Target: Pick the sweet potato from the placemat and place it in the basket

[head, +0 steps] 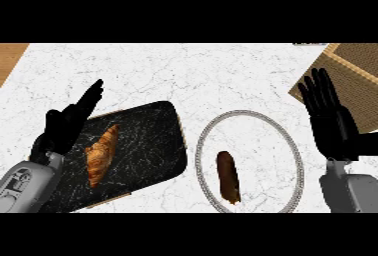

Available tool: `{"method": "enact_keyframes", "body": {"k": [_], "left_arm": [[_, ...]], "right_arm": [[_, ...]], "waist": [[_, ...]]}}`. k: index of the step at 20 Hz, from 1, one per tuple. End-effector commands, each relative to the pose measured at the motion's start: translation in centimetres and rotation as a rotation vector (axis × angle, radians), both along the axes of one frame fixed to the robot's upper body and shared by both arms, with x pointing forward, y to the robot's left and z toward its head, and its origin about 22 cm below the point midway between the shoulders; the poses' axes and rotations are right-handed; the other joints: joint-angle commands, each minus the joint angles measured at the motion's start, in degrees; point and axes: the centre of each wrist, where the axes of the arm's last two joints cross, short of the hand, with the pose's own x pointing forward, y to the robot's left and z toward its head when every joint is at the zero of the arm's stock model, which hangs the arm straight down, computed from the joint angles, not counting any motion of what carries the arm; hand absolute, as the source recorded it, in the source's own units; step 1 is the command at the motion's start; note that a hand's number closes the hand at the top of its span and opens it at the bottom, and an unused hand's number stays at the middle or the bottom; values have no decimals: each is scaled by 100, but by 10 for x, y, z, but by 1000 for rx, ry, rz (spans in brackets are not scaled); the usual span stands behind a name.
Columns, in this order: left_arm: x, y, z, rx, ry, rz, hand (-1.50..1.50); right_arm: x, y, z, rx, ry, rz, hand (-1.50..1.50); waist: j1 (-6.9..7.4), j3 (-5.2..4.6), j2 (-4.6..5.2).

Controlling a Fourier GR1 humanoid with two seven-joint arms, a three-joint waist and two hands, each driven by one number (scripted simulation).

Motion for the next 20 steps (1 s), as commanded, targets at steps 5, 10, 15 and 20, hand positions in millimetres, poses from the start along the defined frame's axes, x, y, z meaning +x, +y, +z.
{"method": "enact_keyframes", "body": {"k": [5, 10, 15, 20], "left_arm": [[-2, -21, 24, -45, -166, -91, 0], [-1, -33, 27, -108, -189, -126, 0], [-14, -29, 11, -107, -150, -109, 0], [-9, -18, 14, -95, -162, -75, 0]], "right_arm": [[5, 30, 26, -632, 29, 172, 150], [-39, 140, -7, -793, -141, 605, -150], [-67, 188, -33, -1068, -192, 361, -150], [-57, 217, -5, -1361, -235, 110, -150]], "waist": [[226, -97, -145], [299, -69, -106], [100, -73, -152], [-84, -94, -215]]}}
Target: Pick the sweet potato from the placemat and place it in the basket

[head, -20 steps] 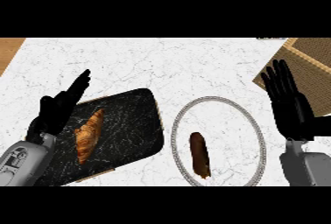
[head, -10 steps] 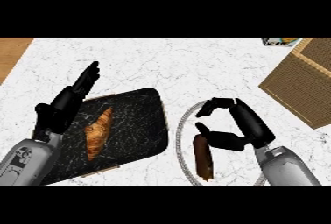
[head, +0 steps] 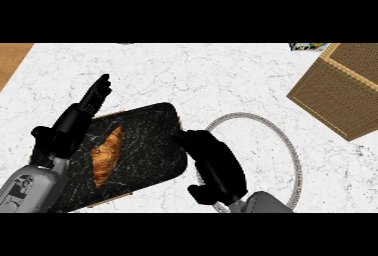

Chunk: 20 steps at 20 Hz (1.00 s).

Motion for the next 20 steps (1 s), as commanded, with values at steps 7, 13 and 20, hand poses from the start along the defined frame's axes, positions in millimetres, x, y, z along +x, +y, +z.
{"method": "enact_keyframes", "body": {"k": [7, 13, 20], "left_arm": [[-4, 13, -2, 11, 3, 26, 0], [-7, 4, -2, 4, 3, 11, 0], [-14, 17, 8, 2, -16, -1, 0]], "right_arm": [[-6, 67, 50, -631, -192, -265, -150], [-17, 79, 81, -825, 79, -267, -150], [-20, 65, 116, -806, 169, -290, -150]], "waist": [[-134, -14, -44], [-77, 13, 23], [-57, 15, -9]]}}
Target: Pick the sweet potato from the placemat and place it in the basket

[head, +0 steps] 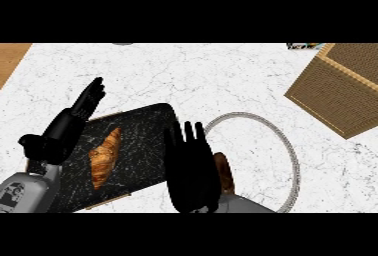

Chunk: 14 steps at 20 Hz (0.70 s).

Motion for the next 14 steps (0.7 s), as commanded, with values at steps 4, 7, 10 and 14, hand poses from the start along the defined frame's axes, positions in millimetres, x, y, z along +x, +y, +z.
{"method": "enact_keyframes", "body": {"k": [4, 7, 10, 14], "left_arm": [[-3, 9, -3, -1, 18, 6, 0], [-4, 8, -4, -8, 0, 2, 0], [-3, 4, 10, 1, -14, 5, 0], [-10, 7, -7, -12, -16, 8, 0]], "right_arm": [[-19, -3, 36, -153, -8, -113, -150], [-21, 0, 38, -139, -16, -127, -150], [-26, -9, 42, -95, -25, -158, -150], [-21, -15, 42, -68, 1, -171, -150]], "waist": [[-119, 1, -1], [-57, 2, 26], [-67, 16, 32], [-24, 17, 73]]}}
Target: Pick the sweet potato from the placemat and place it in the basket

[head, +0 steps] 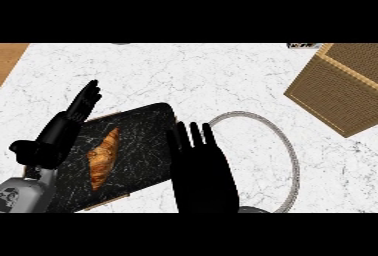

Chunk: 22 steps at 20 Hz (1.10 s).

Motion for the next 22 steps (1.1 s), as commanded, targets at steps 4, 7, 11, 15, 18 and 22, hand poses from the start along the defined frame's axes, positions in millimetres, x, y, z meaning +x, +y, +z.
{"method": "enact_keyframes", "body": {"k": [4, 7, 11, 15, 18, 22], "left_arm": [[-1, -5, 4, 0, -3, -3, 0], [1, 0, 19, 5, -16, -20, 0], [3, -13, 15, 5, -18, -11, 0], [4, 3, 12, -5, -9, -12, 0], [-1, -6, -7, -4, -14, -15, 0], [16, -15, 11, -14, -1, -17, 0]], "right_arm": [[-15, 0, -31, -84, -5, -177, -150], [-5, -5, -43, -69, -43, -169, -150], [-3, -22, -52, -123, -52, -175, -150], [-11, -31, -79, -125, -49, -163, -150], [12, -29, -62, -92, -59, -156, -150], [-1, -26, -75, -79, -37, -132, -150]], "waist": [[41, 14, 45], [68, 16, 56], [44, 15, 61], [45, 15, 64], [58, 13, 67], [36, 14, 67]]}}
